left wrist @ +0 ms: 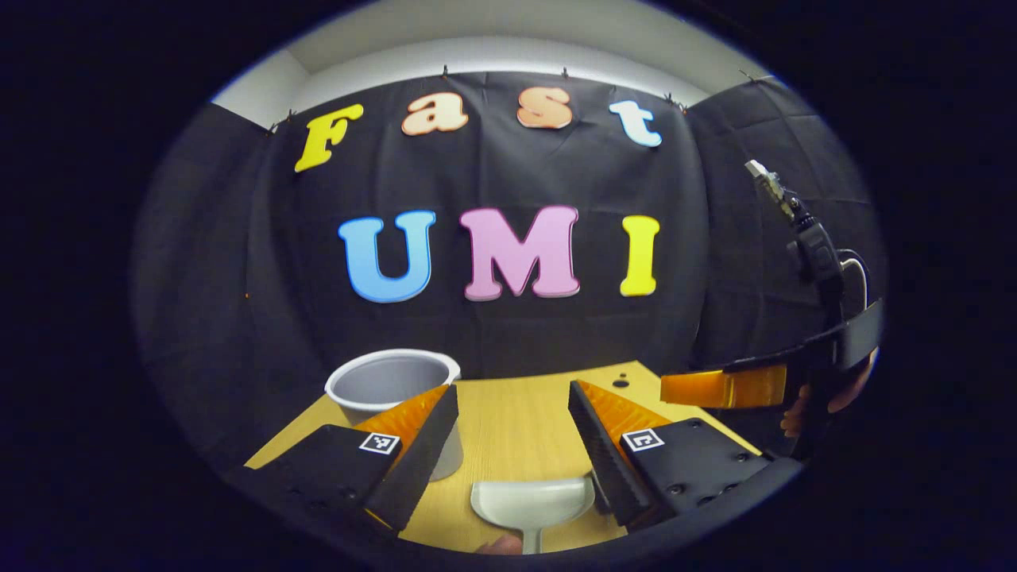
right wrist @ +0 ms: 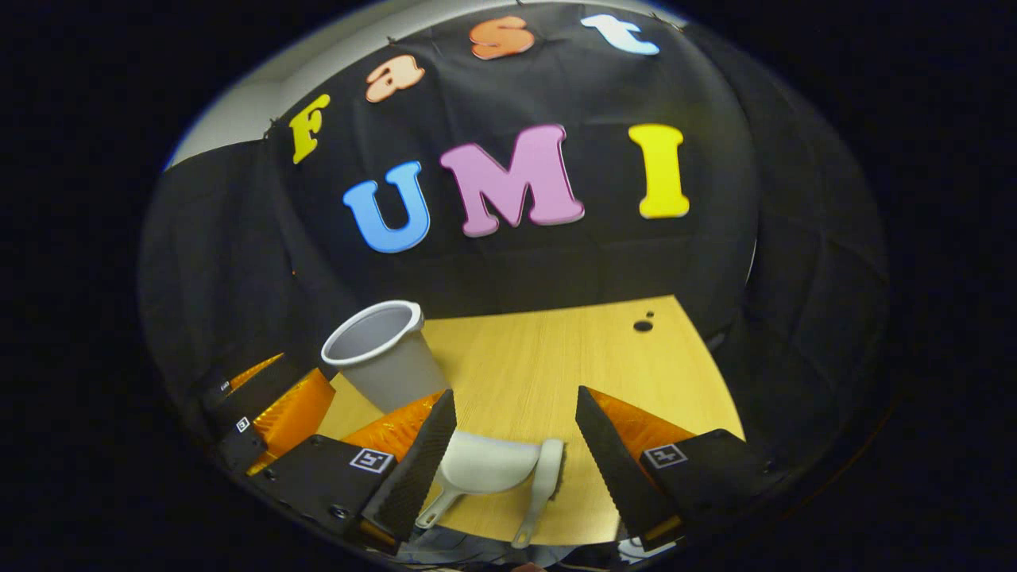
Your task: Pick up the small broom and dustpan from the desktop, sweep the trash into the dustpan with the broom, and then empty the trash into the garbage bin.
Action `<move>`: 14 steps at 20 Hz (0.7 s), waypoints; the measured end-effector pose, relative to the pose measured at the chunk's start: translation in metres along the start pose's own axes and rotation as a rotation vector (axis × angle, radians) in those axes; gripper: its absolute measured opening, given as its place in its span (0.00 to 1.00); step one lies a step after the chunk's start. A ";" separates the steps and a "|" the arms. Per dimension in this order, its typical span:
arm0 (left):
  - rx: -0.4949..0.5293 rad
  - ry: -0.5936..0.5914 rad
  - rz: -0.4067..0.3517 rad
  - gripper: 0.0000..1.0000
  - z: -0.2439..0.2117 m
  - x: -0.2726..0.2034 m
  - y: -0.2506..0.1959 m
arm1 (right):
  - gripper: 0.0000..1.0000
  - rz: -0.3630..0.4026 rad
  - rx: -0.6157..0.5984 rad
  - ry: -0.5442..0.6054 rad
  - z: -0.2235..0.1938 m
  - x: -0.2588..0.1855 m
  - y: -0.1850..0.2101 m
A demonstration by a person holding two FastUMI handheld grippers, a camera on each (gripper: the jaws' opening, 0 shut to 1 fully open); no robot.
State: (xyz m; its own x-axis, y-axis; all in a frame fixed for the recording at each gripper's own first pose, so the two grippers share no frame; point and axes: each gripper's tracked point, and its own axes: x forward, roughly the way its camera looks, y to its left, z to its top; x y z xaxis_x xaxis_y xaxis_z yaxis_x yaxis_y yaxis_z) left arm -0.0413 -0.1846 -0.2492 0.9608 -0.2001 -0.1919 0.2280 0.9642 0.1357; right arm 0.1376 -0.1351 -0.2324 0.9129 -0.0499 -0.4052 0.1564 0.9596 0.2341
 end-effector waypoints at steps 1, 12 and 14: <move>-0.021 -0.045 -0.017 0.82 -0.001 0.003 0.001 | 0.98 -0.007 -0.025 -0.064 0.019 -0.014 0.003; -0.133 -0.191 -0.056 0.82 0.054 -0.025 -0.002 | 0.98 -0.086 -0.144 -0.392 0.115 -0.098 0.008; -0.121 -0.205 0.028 0.81 0.062 -0.025 0.003 | 0.98 -0.077 -0.176 -0.420 0.122 -0.104 -0.005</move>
State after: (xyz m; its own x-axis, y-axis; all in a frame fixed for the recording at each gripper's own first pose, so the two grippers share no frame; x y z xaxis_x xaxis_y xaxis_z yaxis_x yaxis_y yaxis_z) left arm -0.0554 -0.1878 -0.1842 0.9813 -0.1922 0.0129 0.1920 0.9812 0.0182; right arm 0.0884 -0.1685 -0.0835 0.9805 -0.1962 -0.0136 0.1966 0.9793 0.0489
